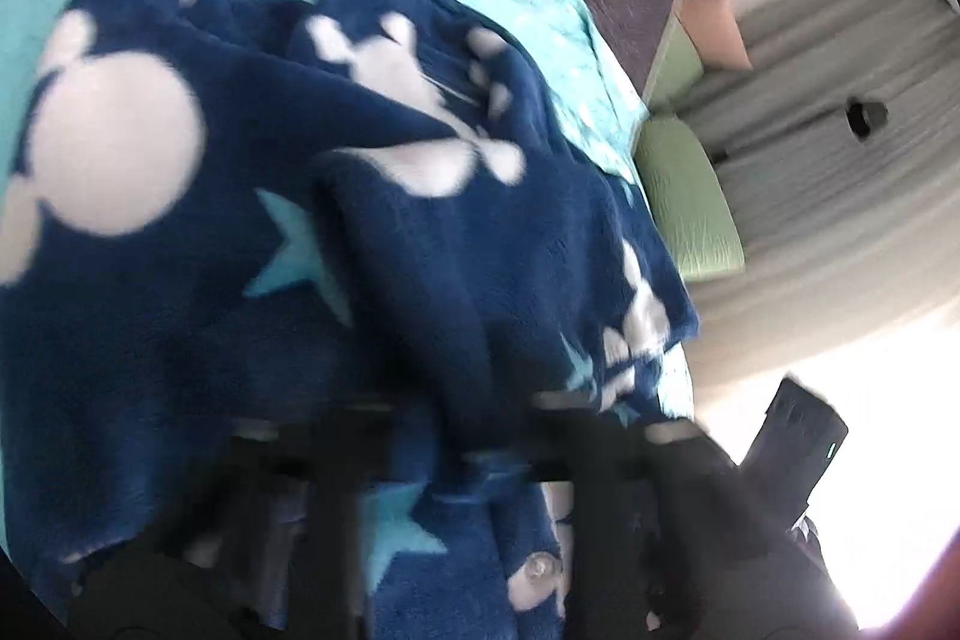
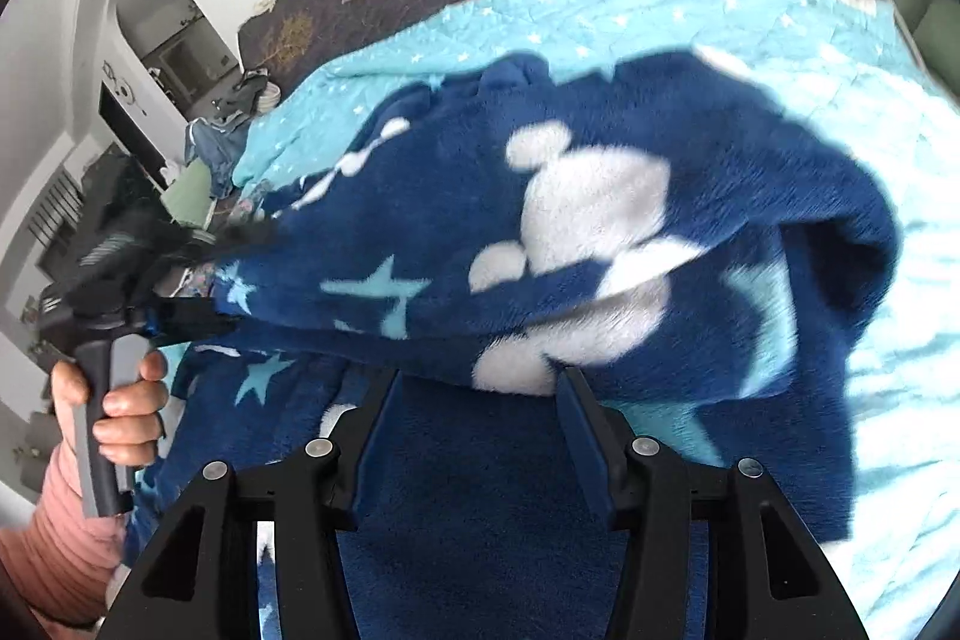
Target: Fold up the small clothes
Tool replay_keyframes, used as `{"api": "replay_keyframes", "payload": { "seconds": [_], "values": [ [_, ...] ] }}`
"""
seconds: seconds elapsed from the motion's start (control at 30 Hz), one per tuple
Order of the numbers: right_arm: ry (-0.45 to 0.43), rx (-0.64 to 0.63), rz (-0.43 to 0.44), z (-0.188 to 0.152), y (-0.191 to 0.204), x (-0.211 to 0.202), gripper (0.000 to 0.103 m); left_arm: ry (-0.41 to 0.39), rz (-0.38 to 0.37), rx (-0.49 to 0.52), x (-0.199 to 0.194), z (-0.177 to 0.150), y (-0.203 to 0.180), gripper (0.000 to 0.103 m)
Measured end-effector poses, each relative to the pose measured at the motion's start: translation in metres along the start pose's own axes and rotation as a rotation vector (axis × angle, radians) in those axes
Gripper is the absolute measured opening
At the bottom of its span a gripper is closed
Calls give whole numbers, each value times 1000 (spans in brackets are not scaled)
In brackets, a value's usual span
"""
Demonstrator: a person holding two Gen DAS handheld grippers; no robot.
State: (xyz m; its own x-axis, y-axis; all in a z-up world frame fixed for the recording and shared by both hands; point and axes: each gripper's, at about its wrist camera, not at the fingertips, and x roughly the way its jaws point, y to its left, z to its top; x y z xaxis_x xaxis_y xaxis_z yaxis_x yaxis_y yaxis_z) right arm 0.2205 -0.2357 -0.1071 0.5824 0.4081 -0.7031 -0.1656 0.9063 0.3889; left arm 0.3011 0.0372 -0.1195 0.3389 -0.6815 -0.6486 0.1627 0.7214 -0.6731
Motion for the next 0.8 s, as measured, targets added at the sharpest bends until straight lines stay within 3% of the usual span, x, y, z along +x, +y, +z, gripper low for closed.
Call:
{"api": "replay_keyframes", "payload": {
  "seconds": [0.1,0.3,0.5,0.53,0.63,0.67,0.73,0.8],
  "values": [
    [-53,31,-101,5,-21,-21,58,-78,30,102,-16,-3,-17,13],
    [-85,183,-296,9,-73,-40,59,-171,-11,227,-51,13,-61,12],
    [-19,181,-358,22,-79,-13,59,-238,-20,347,-80,28,-108,12],
    [-10,183,-392,26,-80,-8,59,-252,-8,360,-84,29,-110,12],
    [-36,212,-601,28,-94,-14,61,-294,74,408,-102,29,-106,12],
    [-46,231,-584,27,-98,-17,67,-289,90,408,-106,28,-97,12],
    [-49,292,-500,20,-108,-26,68,-258,121,388,-101,27,-79,12],
    [-47,265,-490,18,-104,-29,68,-225,161,362,-91,25,-60,12]
  ]
}}
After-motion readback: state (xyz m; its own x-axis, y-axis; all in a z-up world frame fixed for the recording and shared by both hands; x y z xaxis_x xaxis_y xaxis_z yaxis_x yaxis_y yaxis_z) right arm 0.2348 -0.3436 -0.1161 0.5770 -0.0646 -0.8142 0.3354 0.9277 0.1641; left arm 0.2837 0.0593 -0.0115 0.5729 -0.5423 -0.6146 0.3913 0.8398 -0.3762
